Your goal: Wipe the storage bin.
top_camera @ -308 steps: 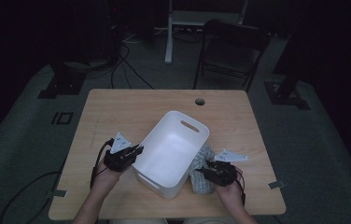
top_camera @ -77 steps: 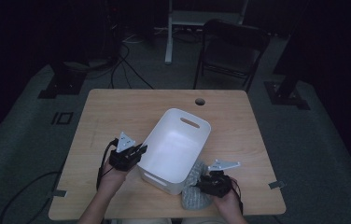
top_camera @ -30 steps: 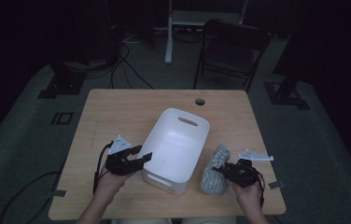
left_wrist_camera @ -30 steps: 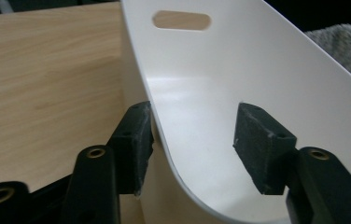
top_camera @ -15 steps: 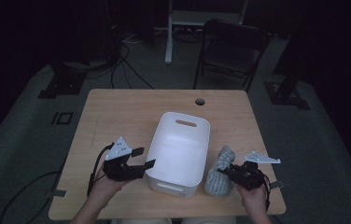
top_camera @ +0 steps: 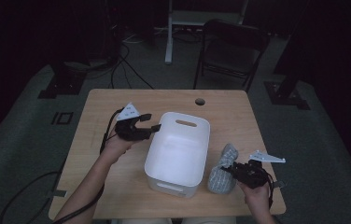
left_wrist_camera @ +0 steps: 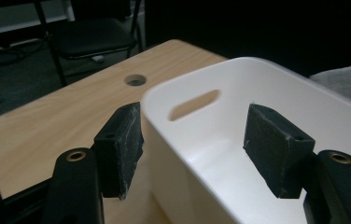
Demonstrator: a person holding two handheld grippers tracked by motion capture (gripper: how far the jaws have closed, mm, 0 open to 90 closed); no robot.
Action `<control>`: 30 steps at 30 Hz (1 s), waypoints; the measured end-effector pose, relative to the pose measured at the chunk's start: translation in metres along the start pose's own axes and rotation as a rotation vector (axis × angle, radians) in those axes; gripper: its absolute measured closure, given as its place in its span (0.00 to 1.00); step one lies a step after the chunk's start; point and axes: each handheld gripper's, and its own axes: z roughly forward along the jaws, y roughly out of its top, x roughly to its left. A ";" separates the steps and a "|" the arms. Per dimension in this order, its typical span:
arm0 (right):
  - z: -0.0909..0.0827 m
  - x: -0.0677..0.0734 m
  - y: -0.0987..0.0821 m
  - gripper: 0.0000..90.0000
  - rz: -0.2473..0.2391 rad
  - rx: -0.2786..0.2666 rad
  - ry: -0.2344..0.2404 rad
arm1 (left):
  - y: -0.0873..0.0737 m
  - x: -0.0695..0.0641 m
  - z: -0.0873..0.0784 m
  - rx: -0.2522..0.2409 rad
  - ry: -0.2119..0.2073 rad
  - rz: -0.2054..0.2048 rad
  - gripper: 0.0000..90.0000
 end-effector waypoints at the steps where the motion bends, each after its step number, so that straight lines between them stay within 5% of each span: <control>1: 0.000 -0.001 0.000 0.77 0.003 -0.004 0.000 | 0.001 0.006 0.005 -0.008 -0.011 0.005 0.42; 3: 0.000 -0.002 0.000 0.77 0.010 -0.002 0.002 | 0.004 0.015 0.016 -0.011 0.002 0.030 0.44; 10: 0.003 -0.002 -0.002 0.77 0.011 0.001 0.009 | 0.006 0.040 0.051 0.025 -0.036 0.000 0.45; 17: 0.007 0.000 -0.004 0.77 0.003 0.014 0.012 | 0.015 0.041 0.073 0.067 -0.064 0.045 0.50; 24: 0.006 -0.003 -0.006 0.77 0.015 0.016 0.010 | 0.023 0.033 0.091 0.172 -0.121 0.105 0.53; 30: 0.007 -0.003 -0.006 0.77 0.014 0.018 0.006 | 0.020 0.032 0.097 0.198 -0.138 0.127 0.76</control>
